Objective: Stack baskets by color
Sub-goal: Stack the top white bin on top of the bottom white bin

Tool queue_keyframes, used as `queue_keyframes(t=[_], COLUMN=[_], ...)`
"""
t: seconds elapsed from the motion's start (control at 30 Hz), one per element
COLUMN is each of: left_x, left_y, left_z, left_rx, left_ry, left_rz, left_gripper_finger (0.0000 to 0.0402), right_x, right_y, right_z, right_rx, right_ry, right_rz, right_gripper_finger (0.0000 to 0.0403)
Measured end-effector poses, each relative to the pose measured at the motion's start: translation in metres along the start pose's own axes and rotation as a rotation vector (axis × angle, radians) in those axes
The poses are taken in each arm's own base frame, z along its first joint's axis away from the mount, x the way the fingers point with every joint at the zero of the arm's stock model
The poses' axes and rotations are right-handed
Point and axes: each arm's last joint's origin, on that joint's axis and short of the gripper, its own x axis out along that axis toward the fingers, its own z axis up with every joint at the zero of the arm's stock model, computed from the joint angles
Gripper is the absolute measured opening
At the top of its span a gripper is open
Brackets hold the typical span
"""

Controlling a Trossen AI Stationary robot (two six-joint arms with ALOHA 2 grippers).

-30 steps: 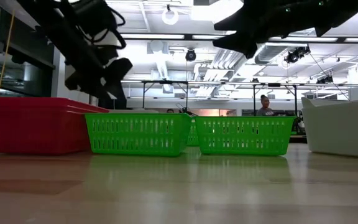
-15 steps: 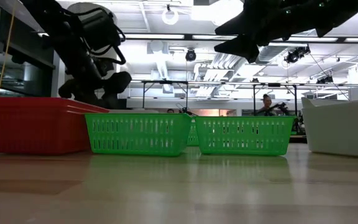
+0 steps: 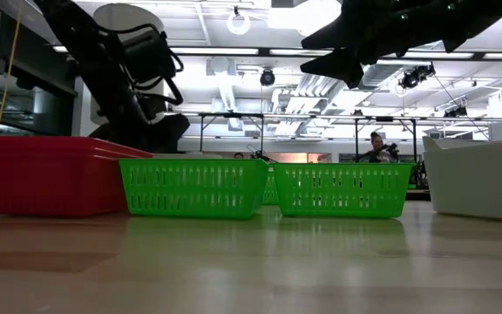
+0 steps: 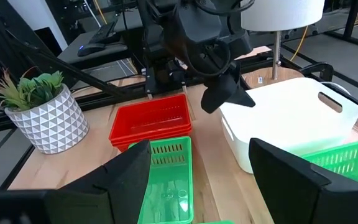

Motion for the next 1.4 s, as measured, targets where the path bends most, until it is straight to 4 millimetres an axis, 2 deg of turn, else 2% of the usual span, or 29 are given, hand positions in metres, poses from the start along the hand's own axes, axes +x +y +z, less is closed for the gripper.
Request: queue_keyframes(t=[0.1,0.13,0.33,0.6,0.77,0.93,1.13,1.27,1.4], left_x=[-0.003,-0.004,-0.019,-0.063,-0.088,-0.106,-0.115,-0.121,-0.128], left_y=[-0.001,-0.001,-0.002,0.004,0.002,-0.012,-0.032,-0.049,-0.07], left_z=[0.002,0.003,0.008,0.024,0.021,0.005,-0.014,-0.008,-0.003], left_rx=[0.025,0.028,0.047,0.028,0.064,0.115,0.139,0.172,0.233], left_ry=[-0.01,-0.014,-0.075,-0.238,-0.308,-0.347,-0.401,-0.419,-0.444], left_rz=[-0.024,-0.031,-0.059,-0.158,-0.23,-0.294,-0.32,-0.335,-0.322], left_gripper_finger=[0.0026,0.0014,0.0003,0.0001,0.0,0.0,0.0,0.0,0.0], right_x=[0.0,0.0,0.0,0.0,0.0,0.0,0.006,0.021,0.034], right_y=[0.0,0.0,0.0,0.0,0.0,0.004,0.016,0.023,0.031], right_z=[0.0,0.0,0.0,0.001,0.002,0.002,0.008,0.008,0.017], right_rx=[0.0,0.0,0.0,0.001,0.064,0.09,0.073,0.072,0.059], right_ry=[0.0,0.0,0.0,-0.006,-0.028,-0.063,-0.054,0.041,0.074], right_rz=[0.0,0.0,0.005,0.006,-0.014,-0.135,-0.207,-0.298,-0.375], right_gripper_finger=[0.0259,0.0259,0.0259,0.0259,0.0259,0.0259,0.0259,0.0259,0.0259])
